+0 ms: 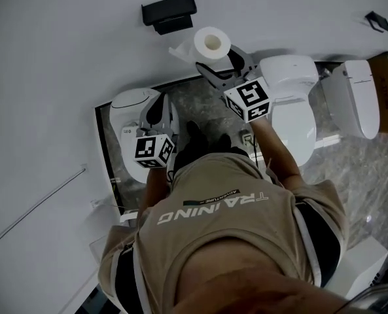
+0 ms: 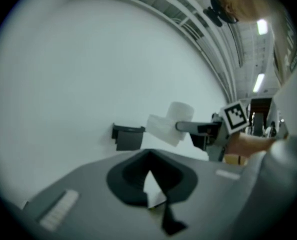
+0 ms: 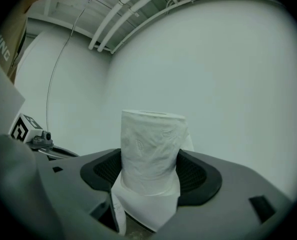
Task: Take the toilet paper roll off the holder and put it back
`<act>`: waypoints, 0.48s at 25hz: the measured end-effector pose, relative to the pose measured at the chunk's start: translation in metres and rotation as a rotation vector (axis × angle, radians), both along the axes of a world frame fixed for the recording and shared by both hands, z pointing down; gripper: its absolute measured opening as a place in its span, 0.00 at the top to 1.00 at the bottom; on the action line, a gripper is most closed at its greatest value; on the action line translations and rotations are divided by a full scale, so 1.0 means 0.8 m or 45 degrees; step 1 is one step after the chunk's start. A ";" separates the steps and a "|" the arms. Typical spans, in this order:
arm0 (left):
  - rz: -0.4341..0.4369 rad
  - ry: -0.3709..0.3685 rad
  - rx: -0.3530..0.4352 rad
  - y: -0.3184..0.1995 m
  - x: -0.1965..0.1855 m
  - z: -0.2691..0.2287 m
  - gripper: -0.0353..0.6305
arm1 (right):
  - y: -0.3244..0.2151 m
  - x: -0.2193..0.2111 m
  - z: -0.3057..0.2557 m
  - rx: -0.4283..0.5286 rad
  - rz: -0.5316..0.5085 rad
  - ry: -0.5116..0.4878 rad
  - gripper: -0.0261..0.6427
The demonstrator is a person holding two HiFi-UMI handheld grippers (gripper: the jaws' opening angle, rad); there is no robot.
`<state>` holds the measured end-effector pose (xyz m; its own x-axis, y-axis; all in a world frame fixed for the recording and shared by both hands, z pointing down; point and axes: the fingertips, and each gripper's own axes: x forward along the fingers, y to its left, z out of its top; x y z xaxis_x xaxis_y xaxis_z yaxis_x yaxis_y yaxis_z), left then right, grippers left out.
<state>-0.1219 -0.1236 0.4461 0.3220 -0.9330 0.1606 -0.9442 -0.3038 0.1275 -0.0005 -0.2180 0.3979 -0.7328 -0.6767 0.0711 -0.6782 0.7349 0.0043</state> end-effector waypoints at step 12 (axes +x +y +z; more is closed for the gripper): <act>0.112 0.042 0.063 0.003 -0.023 -0.008 0.95 | -0.001 -0.043 -0.004 0.017 0.034 0.025 0.48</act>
